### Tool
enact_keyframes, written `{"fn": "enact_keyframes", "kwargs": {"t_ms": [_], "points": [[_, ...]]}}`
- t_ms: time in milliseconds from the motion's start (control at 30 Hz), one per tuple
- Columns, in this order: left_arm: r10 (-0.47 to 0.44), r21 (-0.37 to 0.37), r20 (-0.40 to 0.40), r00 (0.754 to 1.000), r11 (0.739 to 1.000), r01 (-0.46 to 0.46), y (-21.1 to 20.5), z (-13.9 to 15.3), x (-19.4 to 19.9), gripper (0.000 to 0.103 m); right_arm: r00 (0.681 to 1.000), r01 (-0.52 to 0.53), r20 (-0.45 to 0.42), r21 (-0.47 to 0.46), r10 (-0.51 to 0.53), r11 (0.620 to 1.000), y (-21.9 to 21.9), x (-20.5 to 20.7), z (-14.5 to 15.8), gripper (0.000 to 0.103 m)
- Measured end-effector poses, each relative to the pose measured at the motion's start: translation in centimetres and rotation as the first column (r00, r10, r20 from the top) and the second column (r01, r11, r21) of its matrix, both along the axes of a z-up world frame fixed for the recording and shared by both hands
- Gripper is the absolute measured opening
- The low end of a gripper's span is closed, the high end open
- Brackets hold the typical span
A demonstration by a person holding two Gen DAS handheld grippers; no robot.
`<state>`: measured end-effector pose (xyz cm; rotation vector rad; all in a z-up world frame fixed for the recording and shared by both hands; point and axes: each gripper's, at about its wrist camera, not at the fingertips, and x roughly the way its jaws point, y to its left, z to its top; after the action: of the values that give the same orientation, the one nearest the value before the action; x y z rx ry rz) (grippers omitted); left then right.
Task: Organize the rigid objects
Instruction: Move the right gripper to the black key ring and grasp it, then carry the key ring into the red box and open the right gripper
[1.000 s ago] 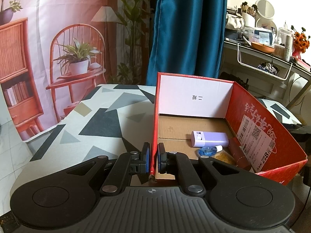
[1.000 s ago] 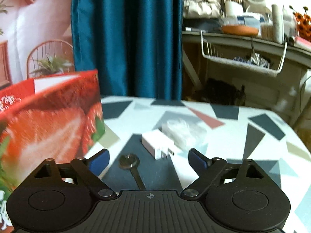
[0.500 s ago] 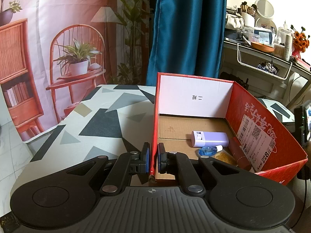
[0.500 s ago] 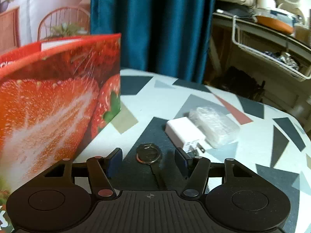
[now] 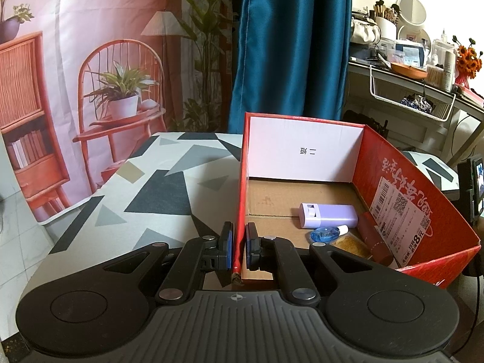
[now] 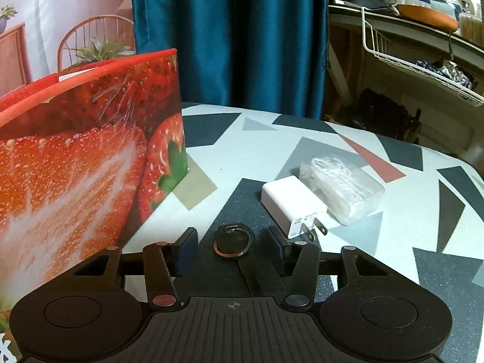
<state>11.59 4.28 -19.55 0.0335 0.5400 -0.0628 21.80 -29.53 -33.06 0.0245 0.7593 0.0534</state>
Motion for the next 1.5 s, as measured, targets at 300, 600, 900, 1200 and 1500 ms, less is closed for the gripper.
{"fn": "enact_keyframes", "kwargs": {"t_ms": [300,600,900,1200,1500], "points": [[0.001,0.001,0.001,1.000,1.000,-0.001,0.0,0.0,0.0,0.010,1.000,-0.008,0.014,-0.010,0.008,1.000,0.3,-0.4,0.1,0.028],[0.001,0.002,0.002,1.000,1.000,-0.001,0.0,-0.1,0.0,0.010,0.998,-0.030,0.054,0.016,0.029,0.999,0.2,-1.3,0.5,0.027],[0.001,0.003,0.001,1.000,1.000,-0.001,0.0,-0.1,0.0,0.010,0.997,-0.011,0.083,0.041,0.007,0.999,-0.4,-1.7,0.8,0.027],[-0.002,-0.001,-0.003,1.000,1.000,0.002,0.1,-0.1,0.1,0.010,0.988,0.007,0.153,-0.019,-0.004,1.000,0.4,-2.9,1.5,0.027],[-0.005,-0.013,-0.007,1.000,1.000,0.005,0.2,-0.2,0.3,0.009,0.971,-0.004,0.239,0.012,0.001,1.000,0.6,-4.3,4.9,0.027]]}}
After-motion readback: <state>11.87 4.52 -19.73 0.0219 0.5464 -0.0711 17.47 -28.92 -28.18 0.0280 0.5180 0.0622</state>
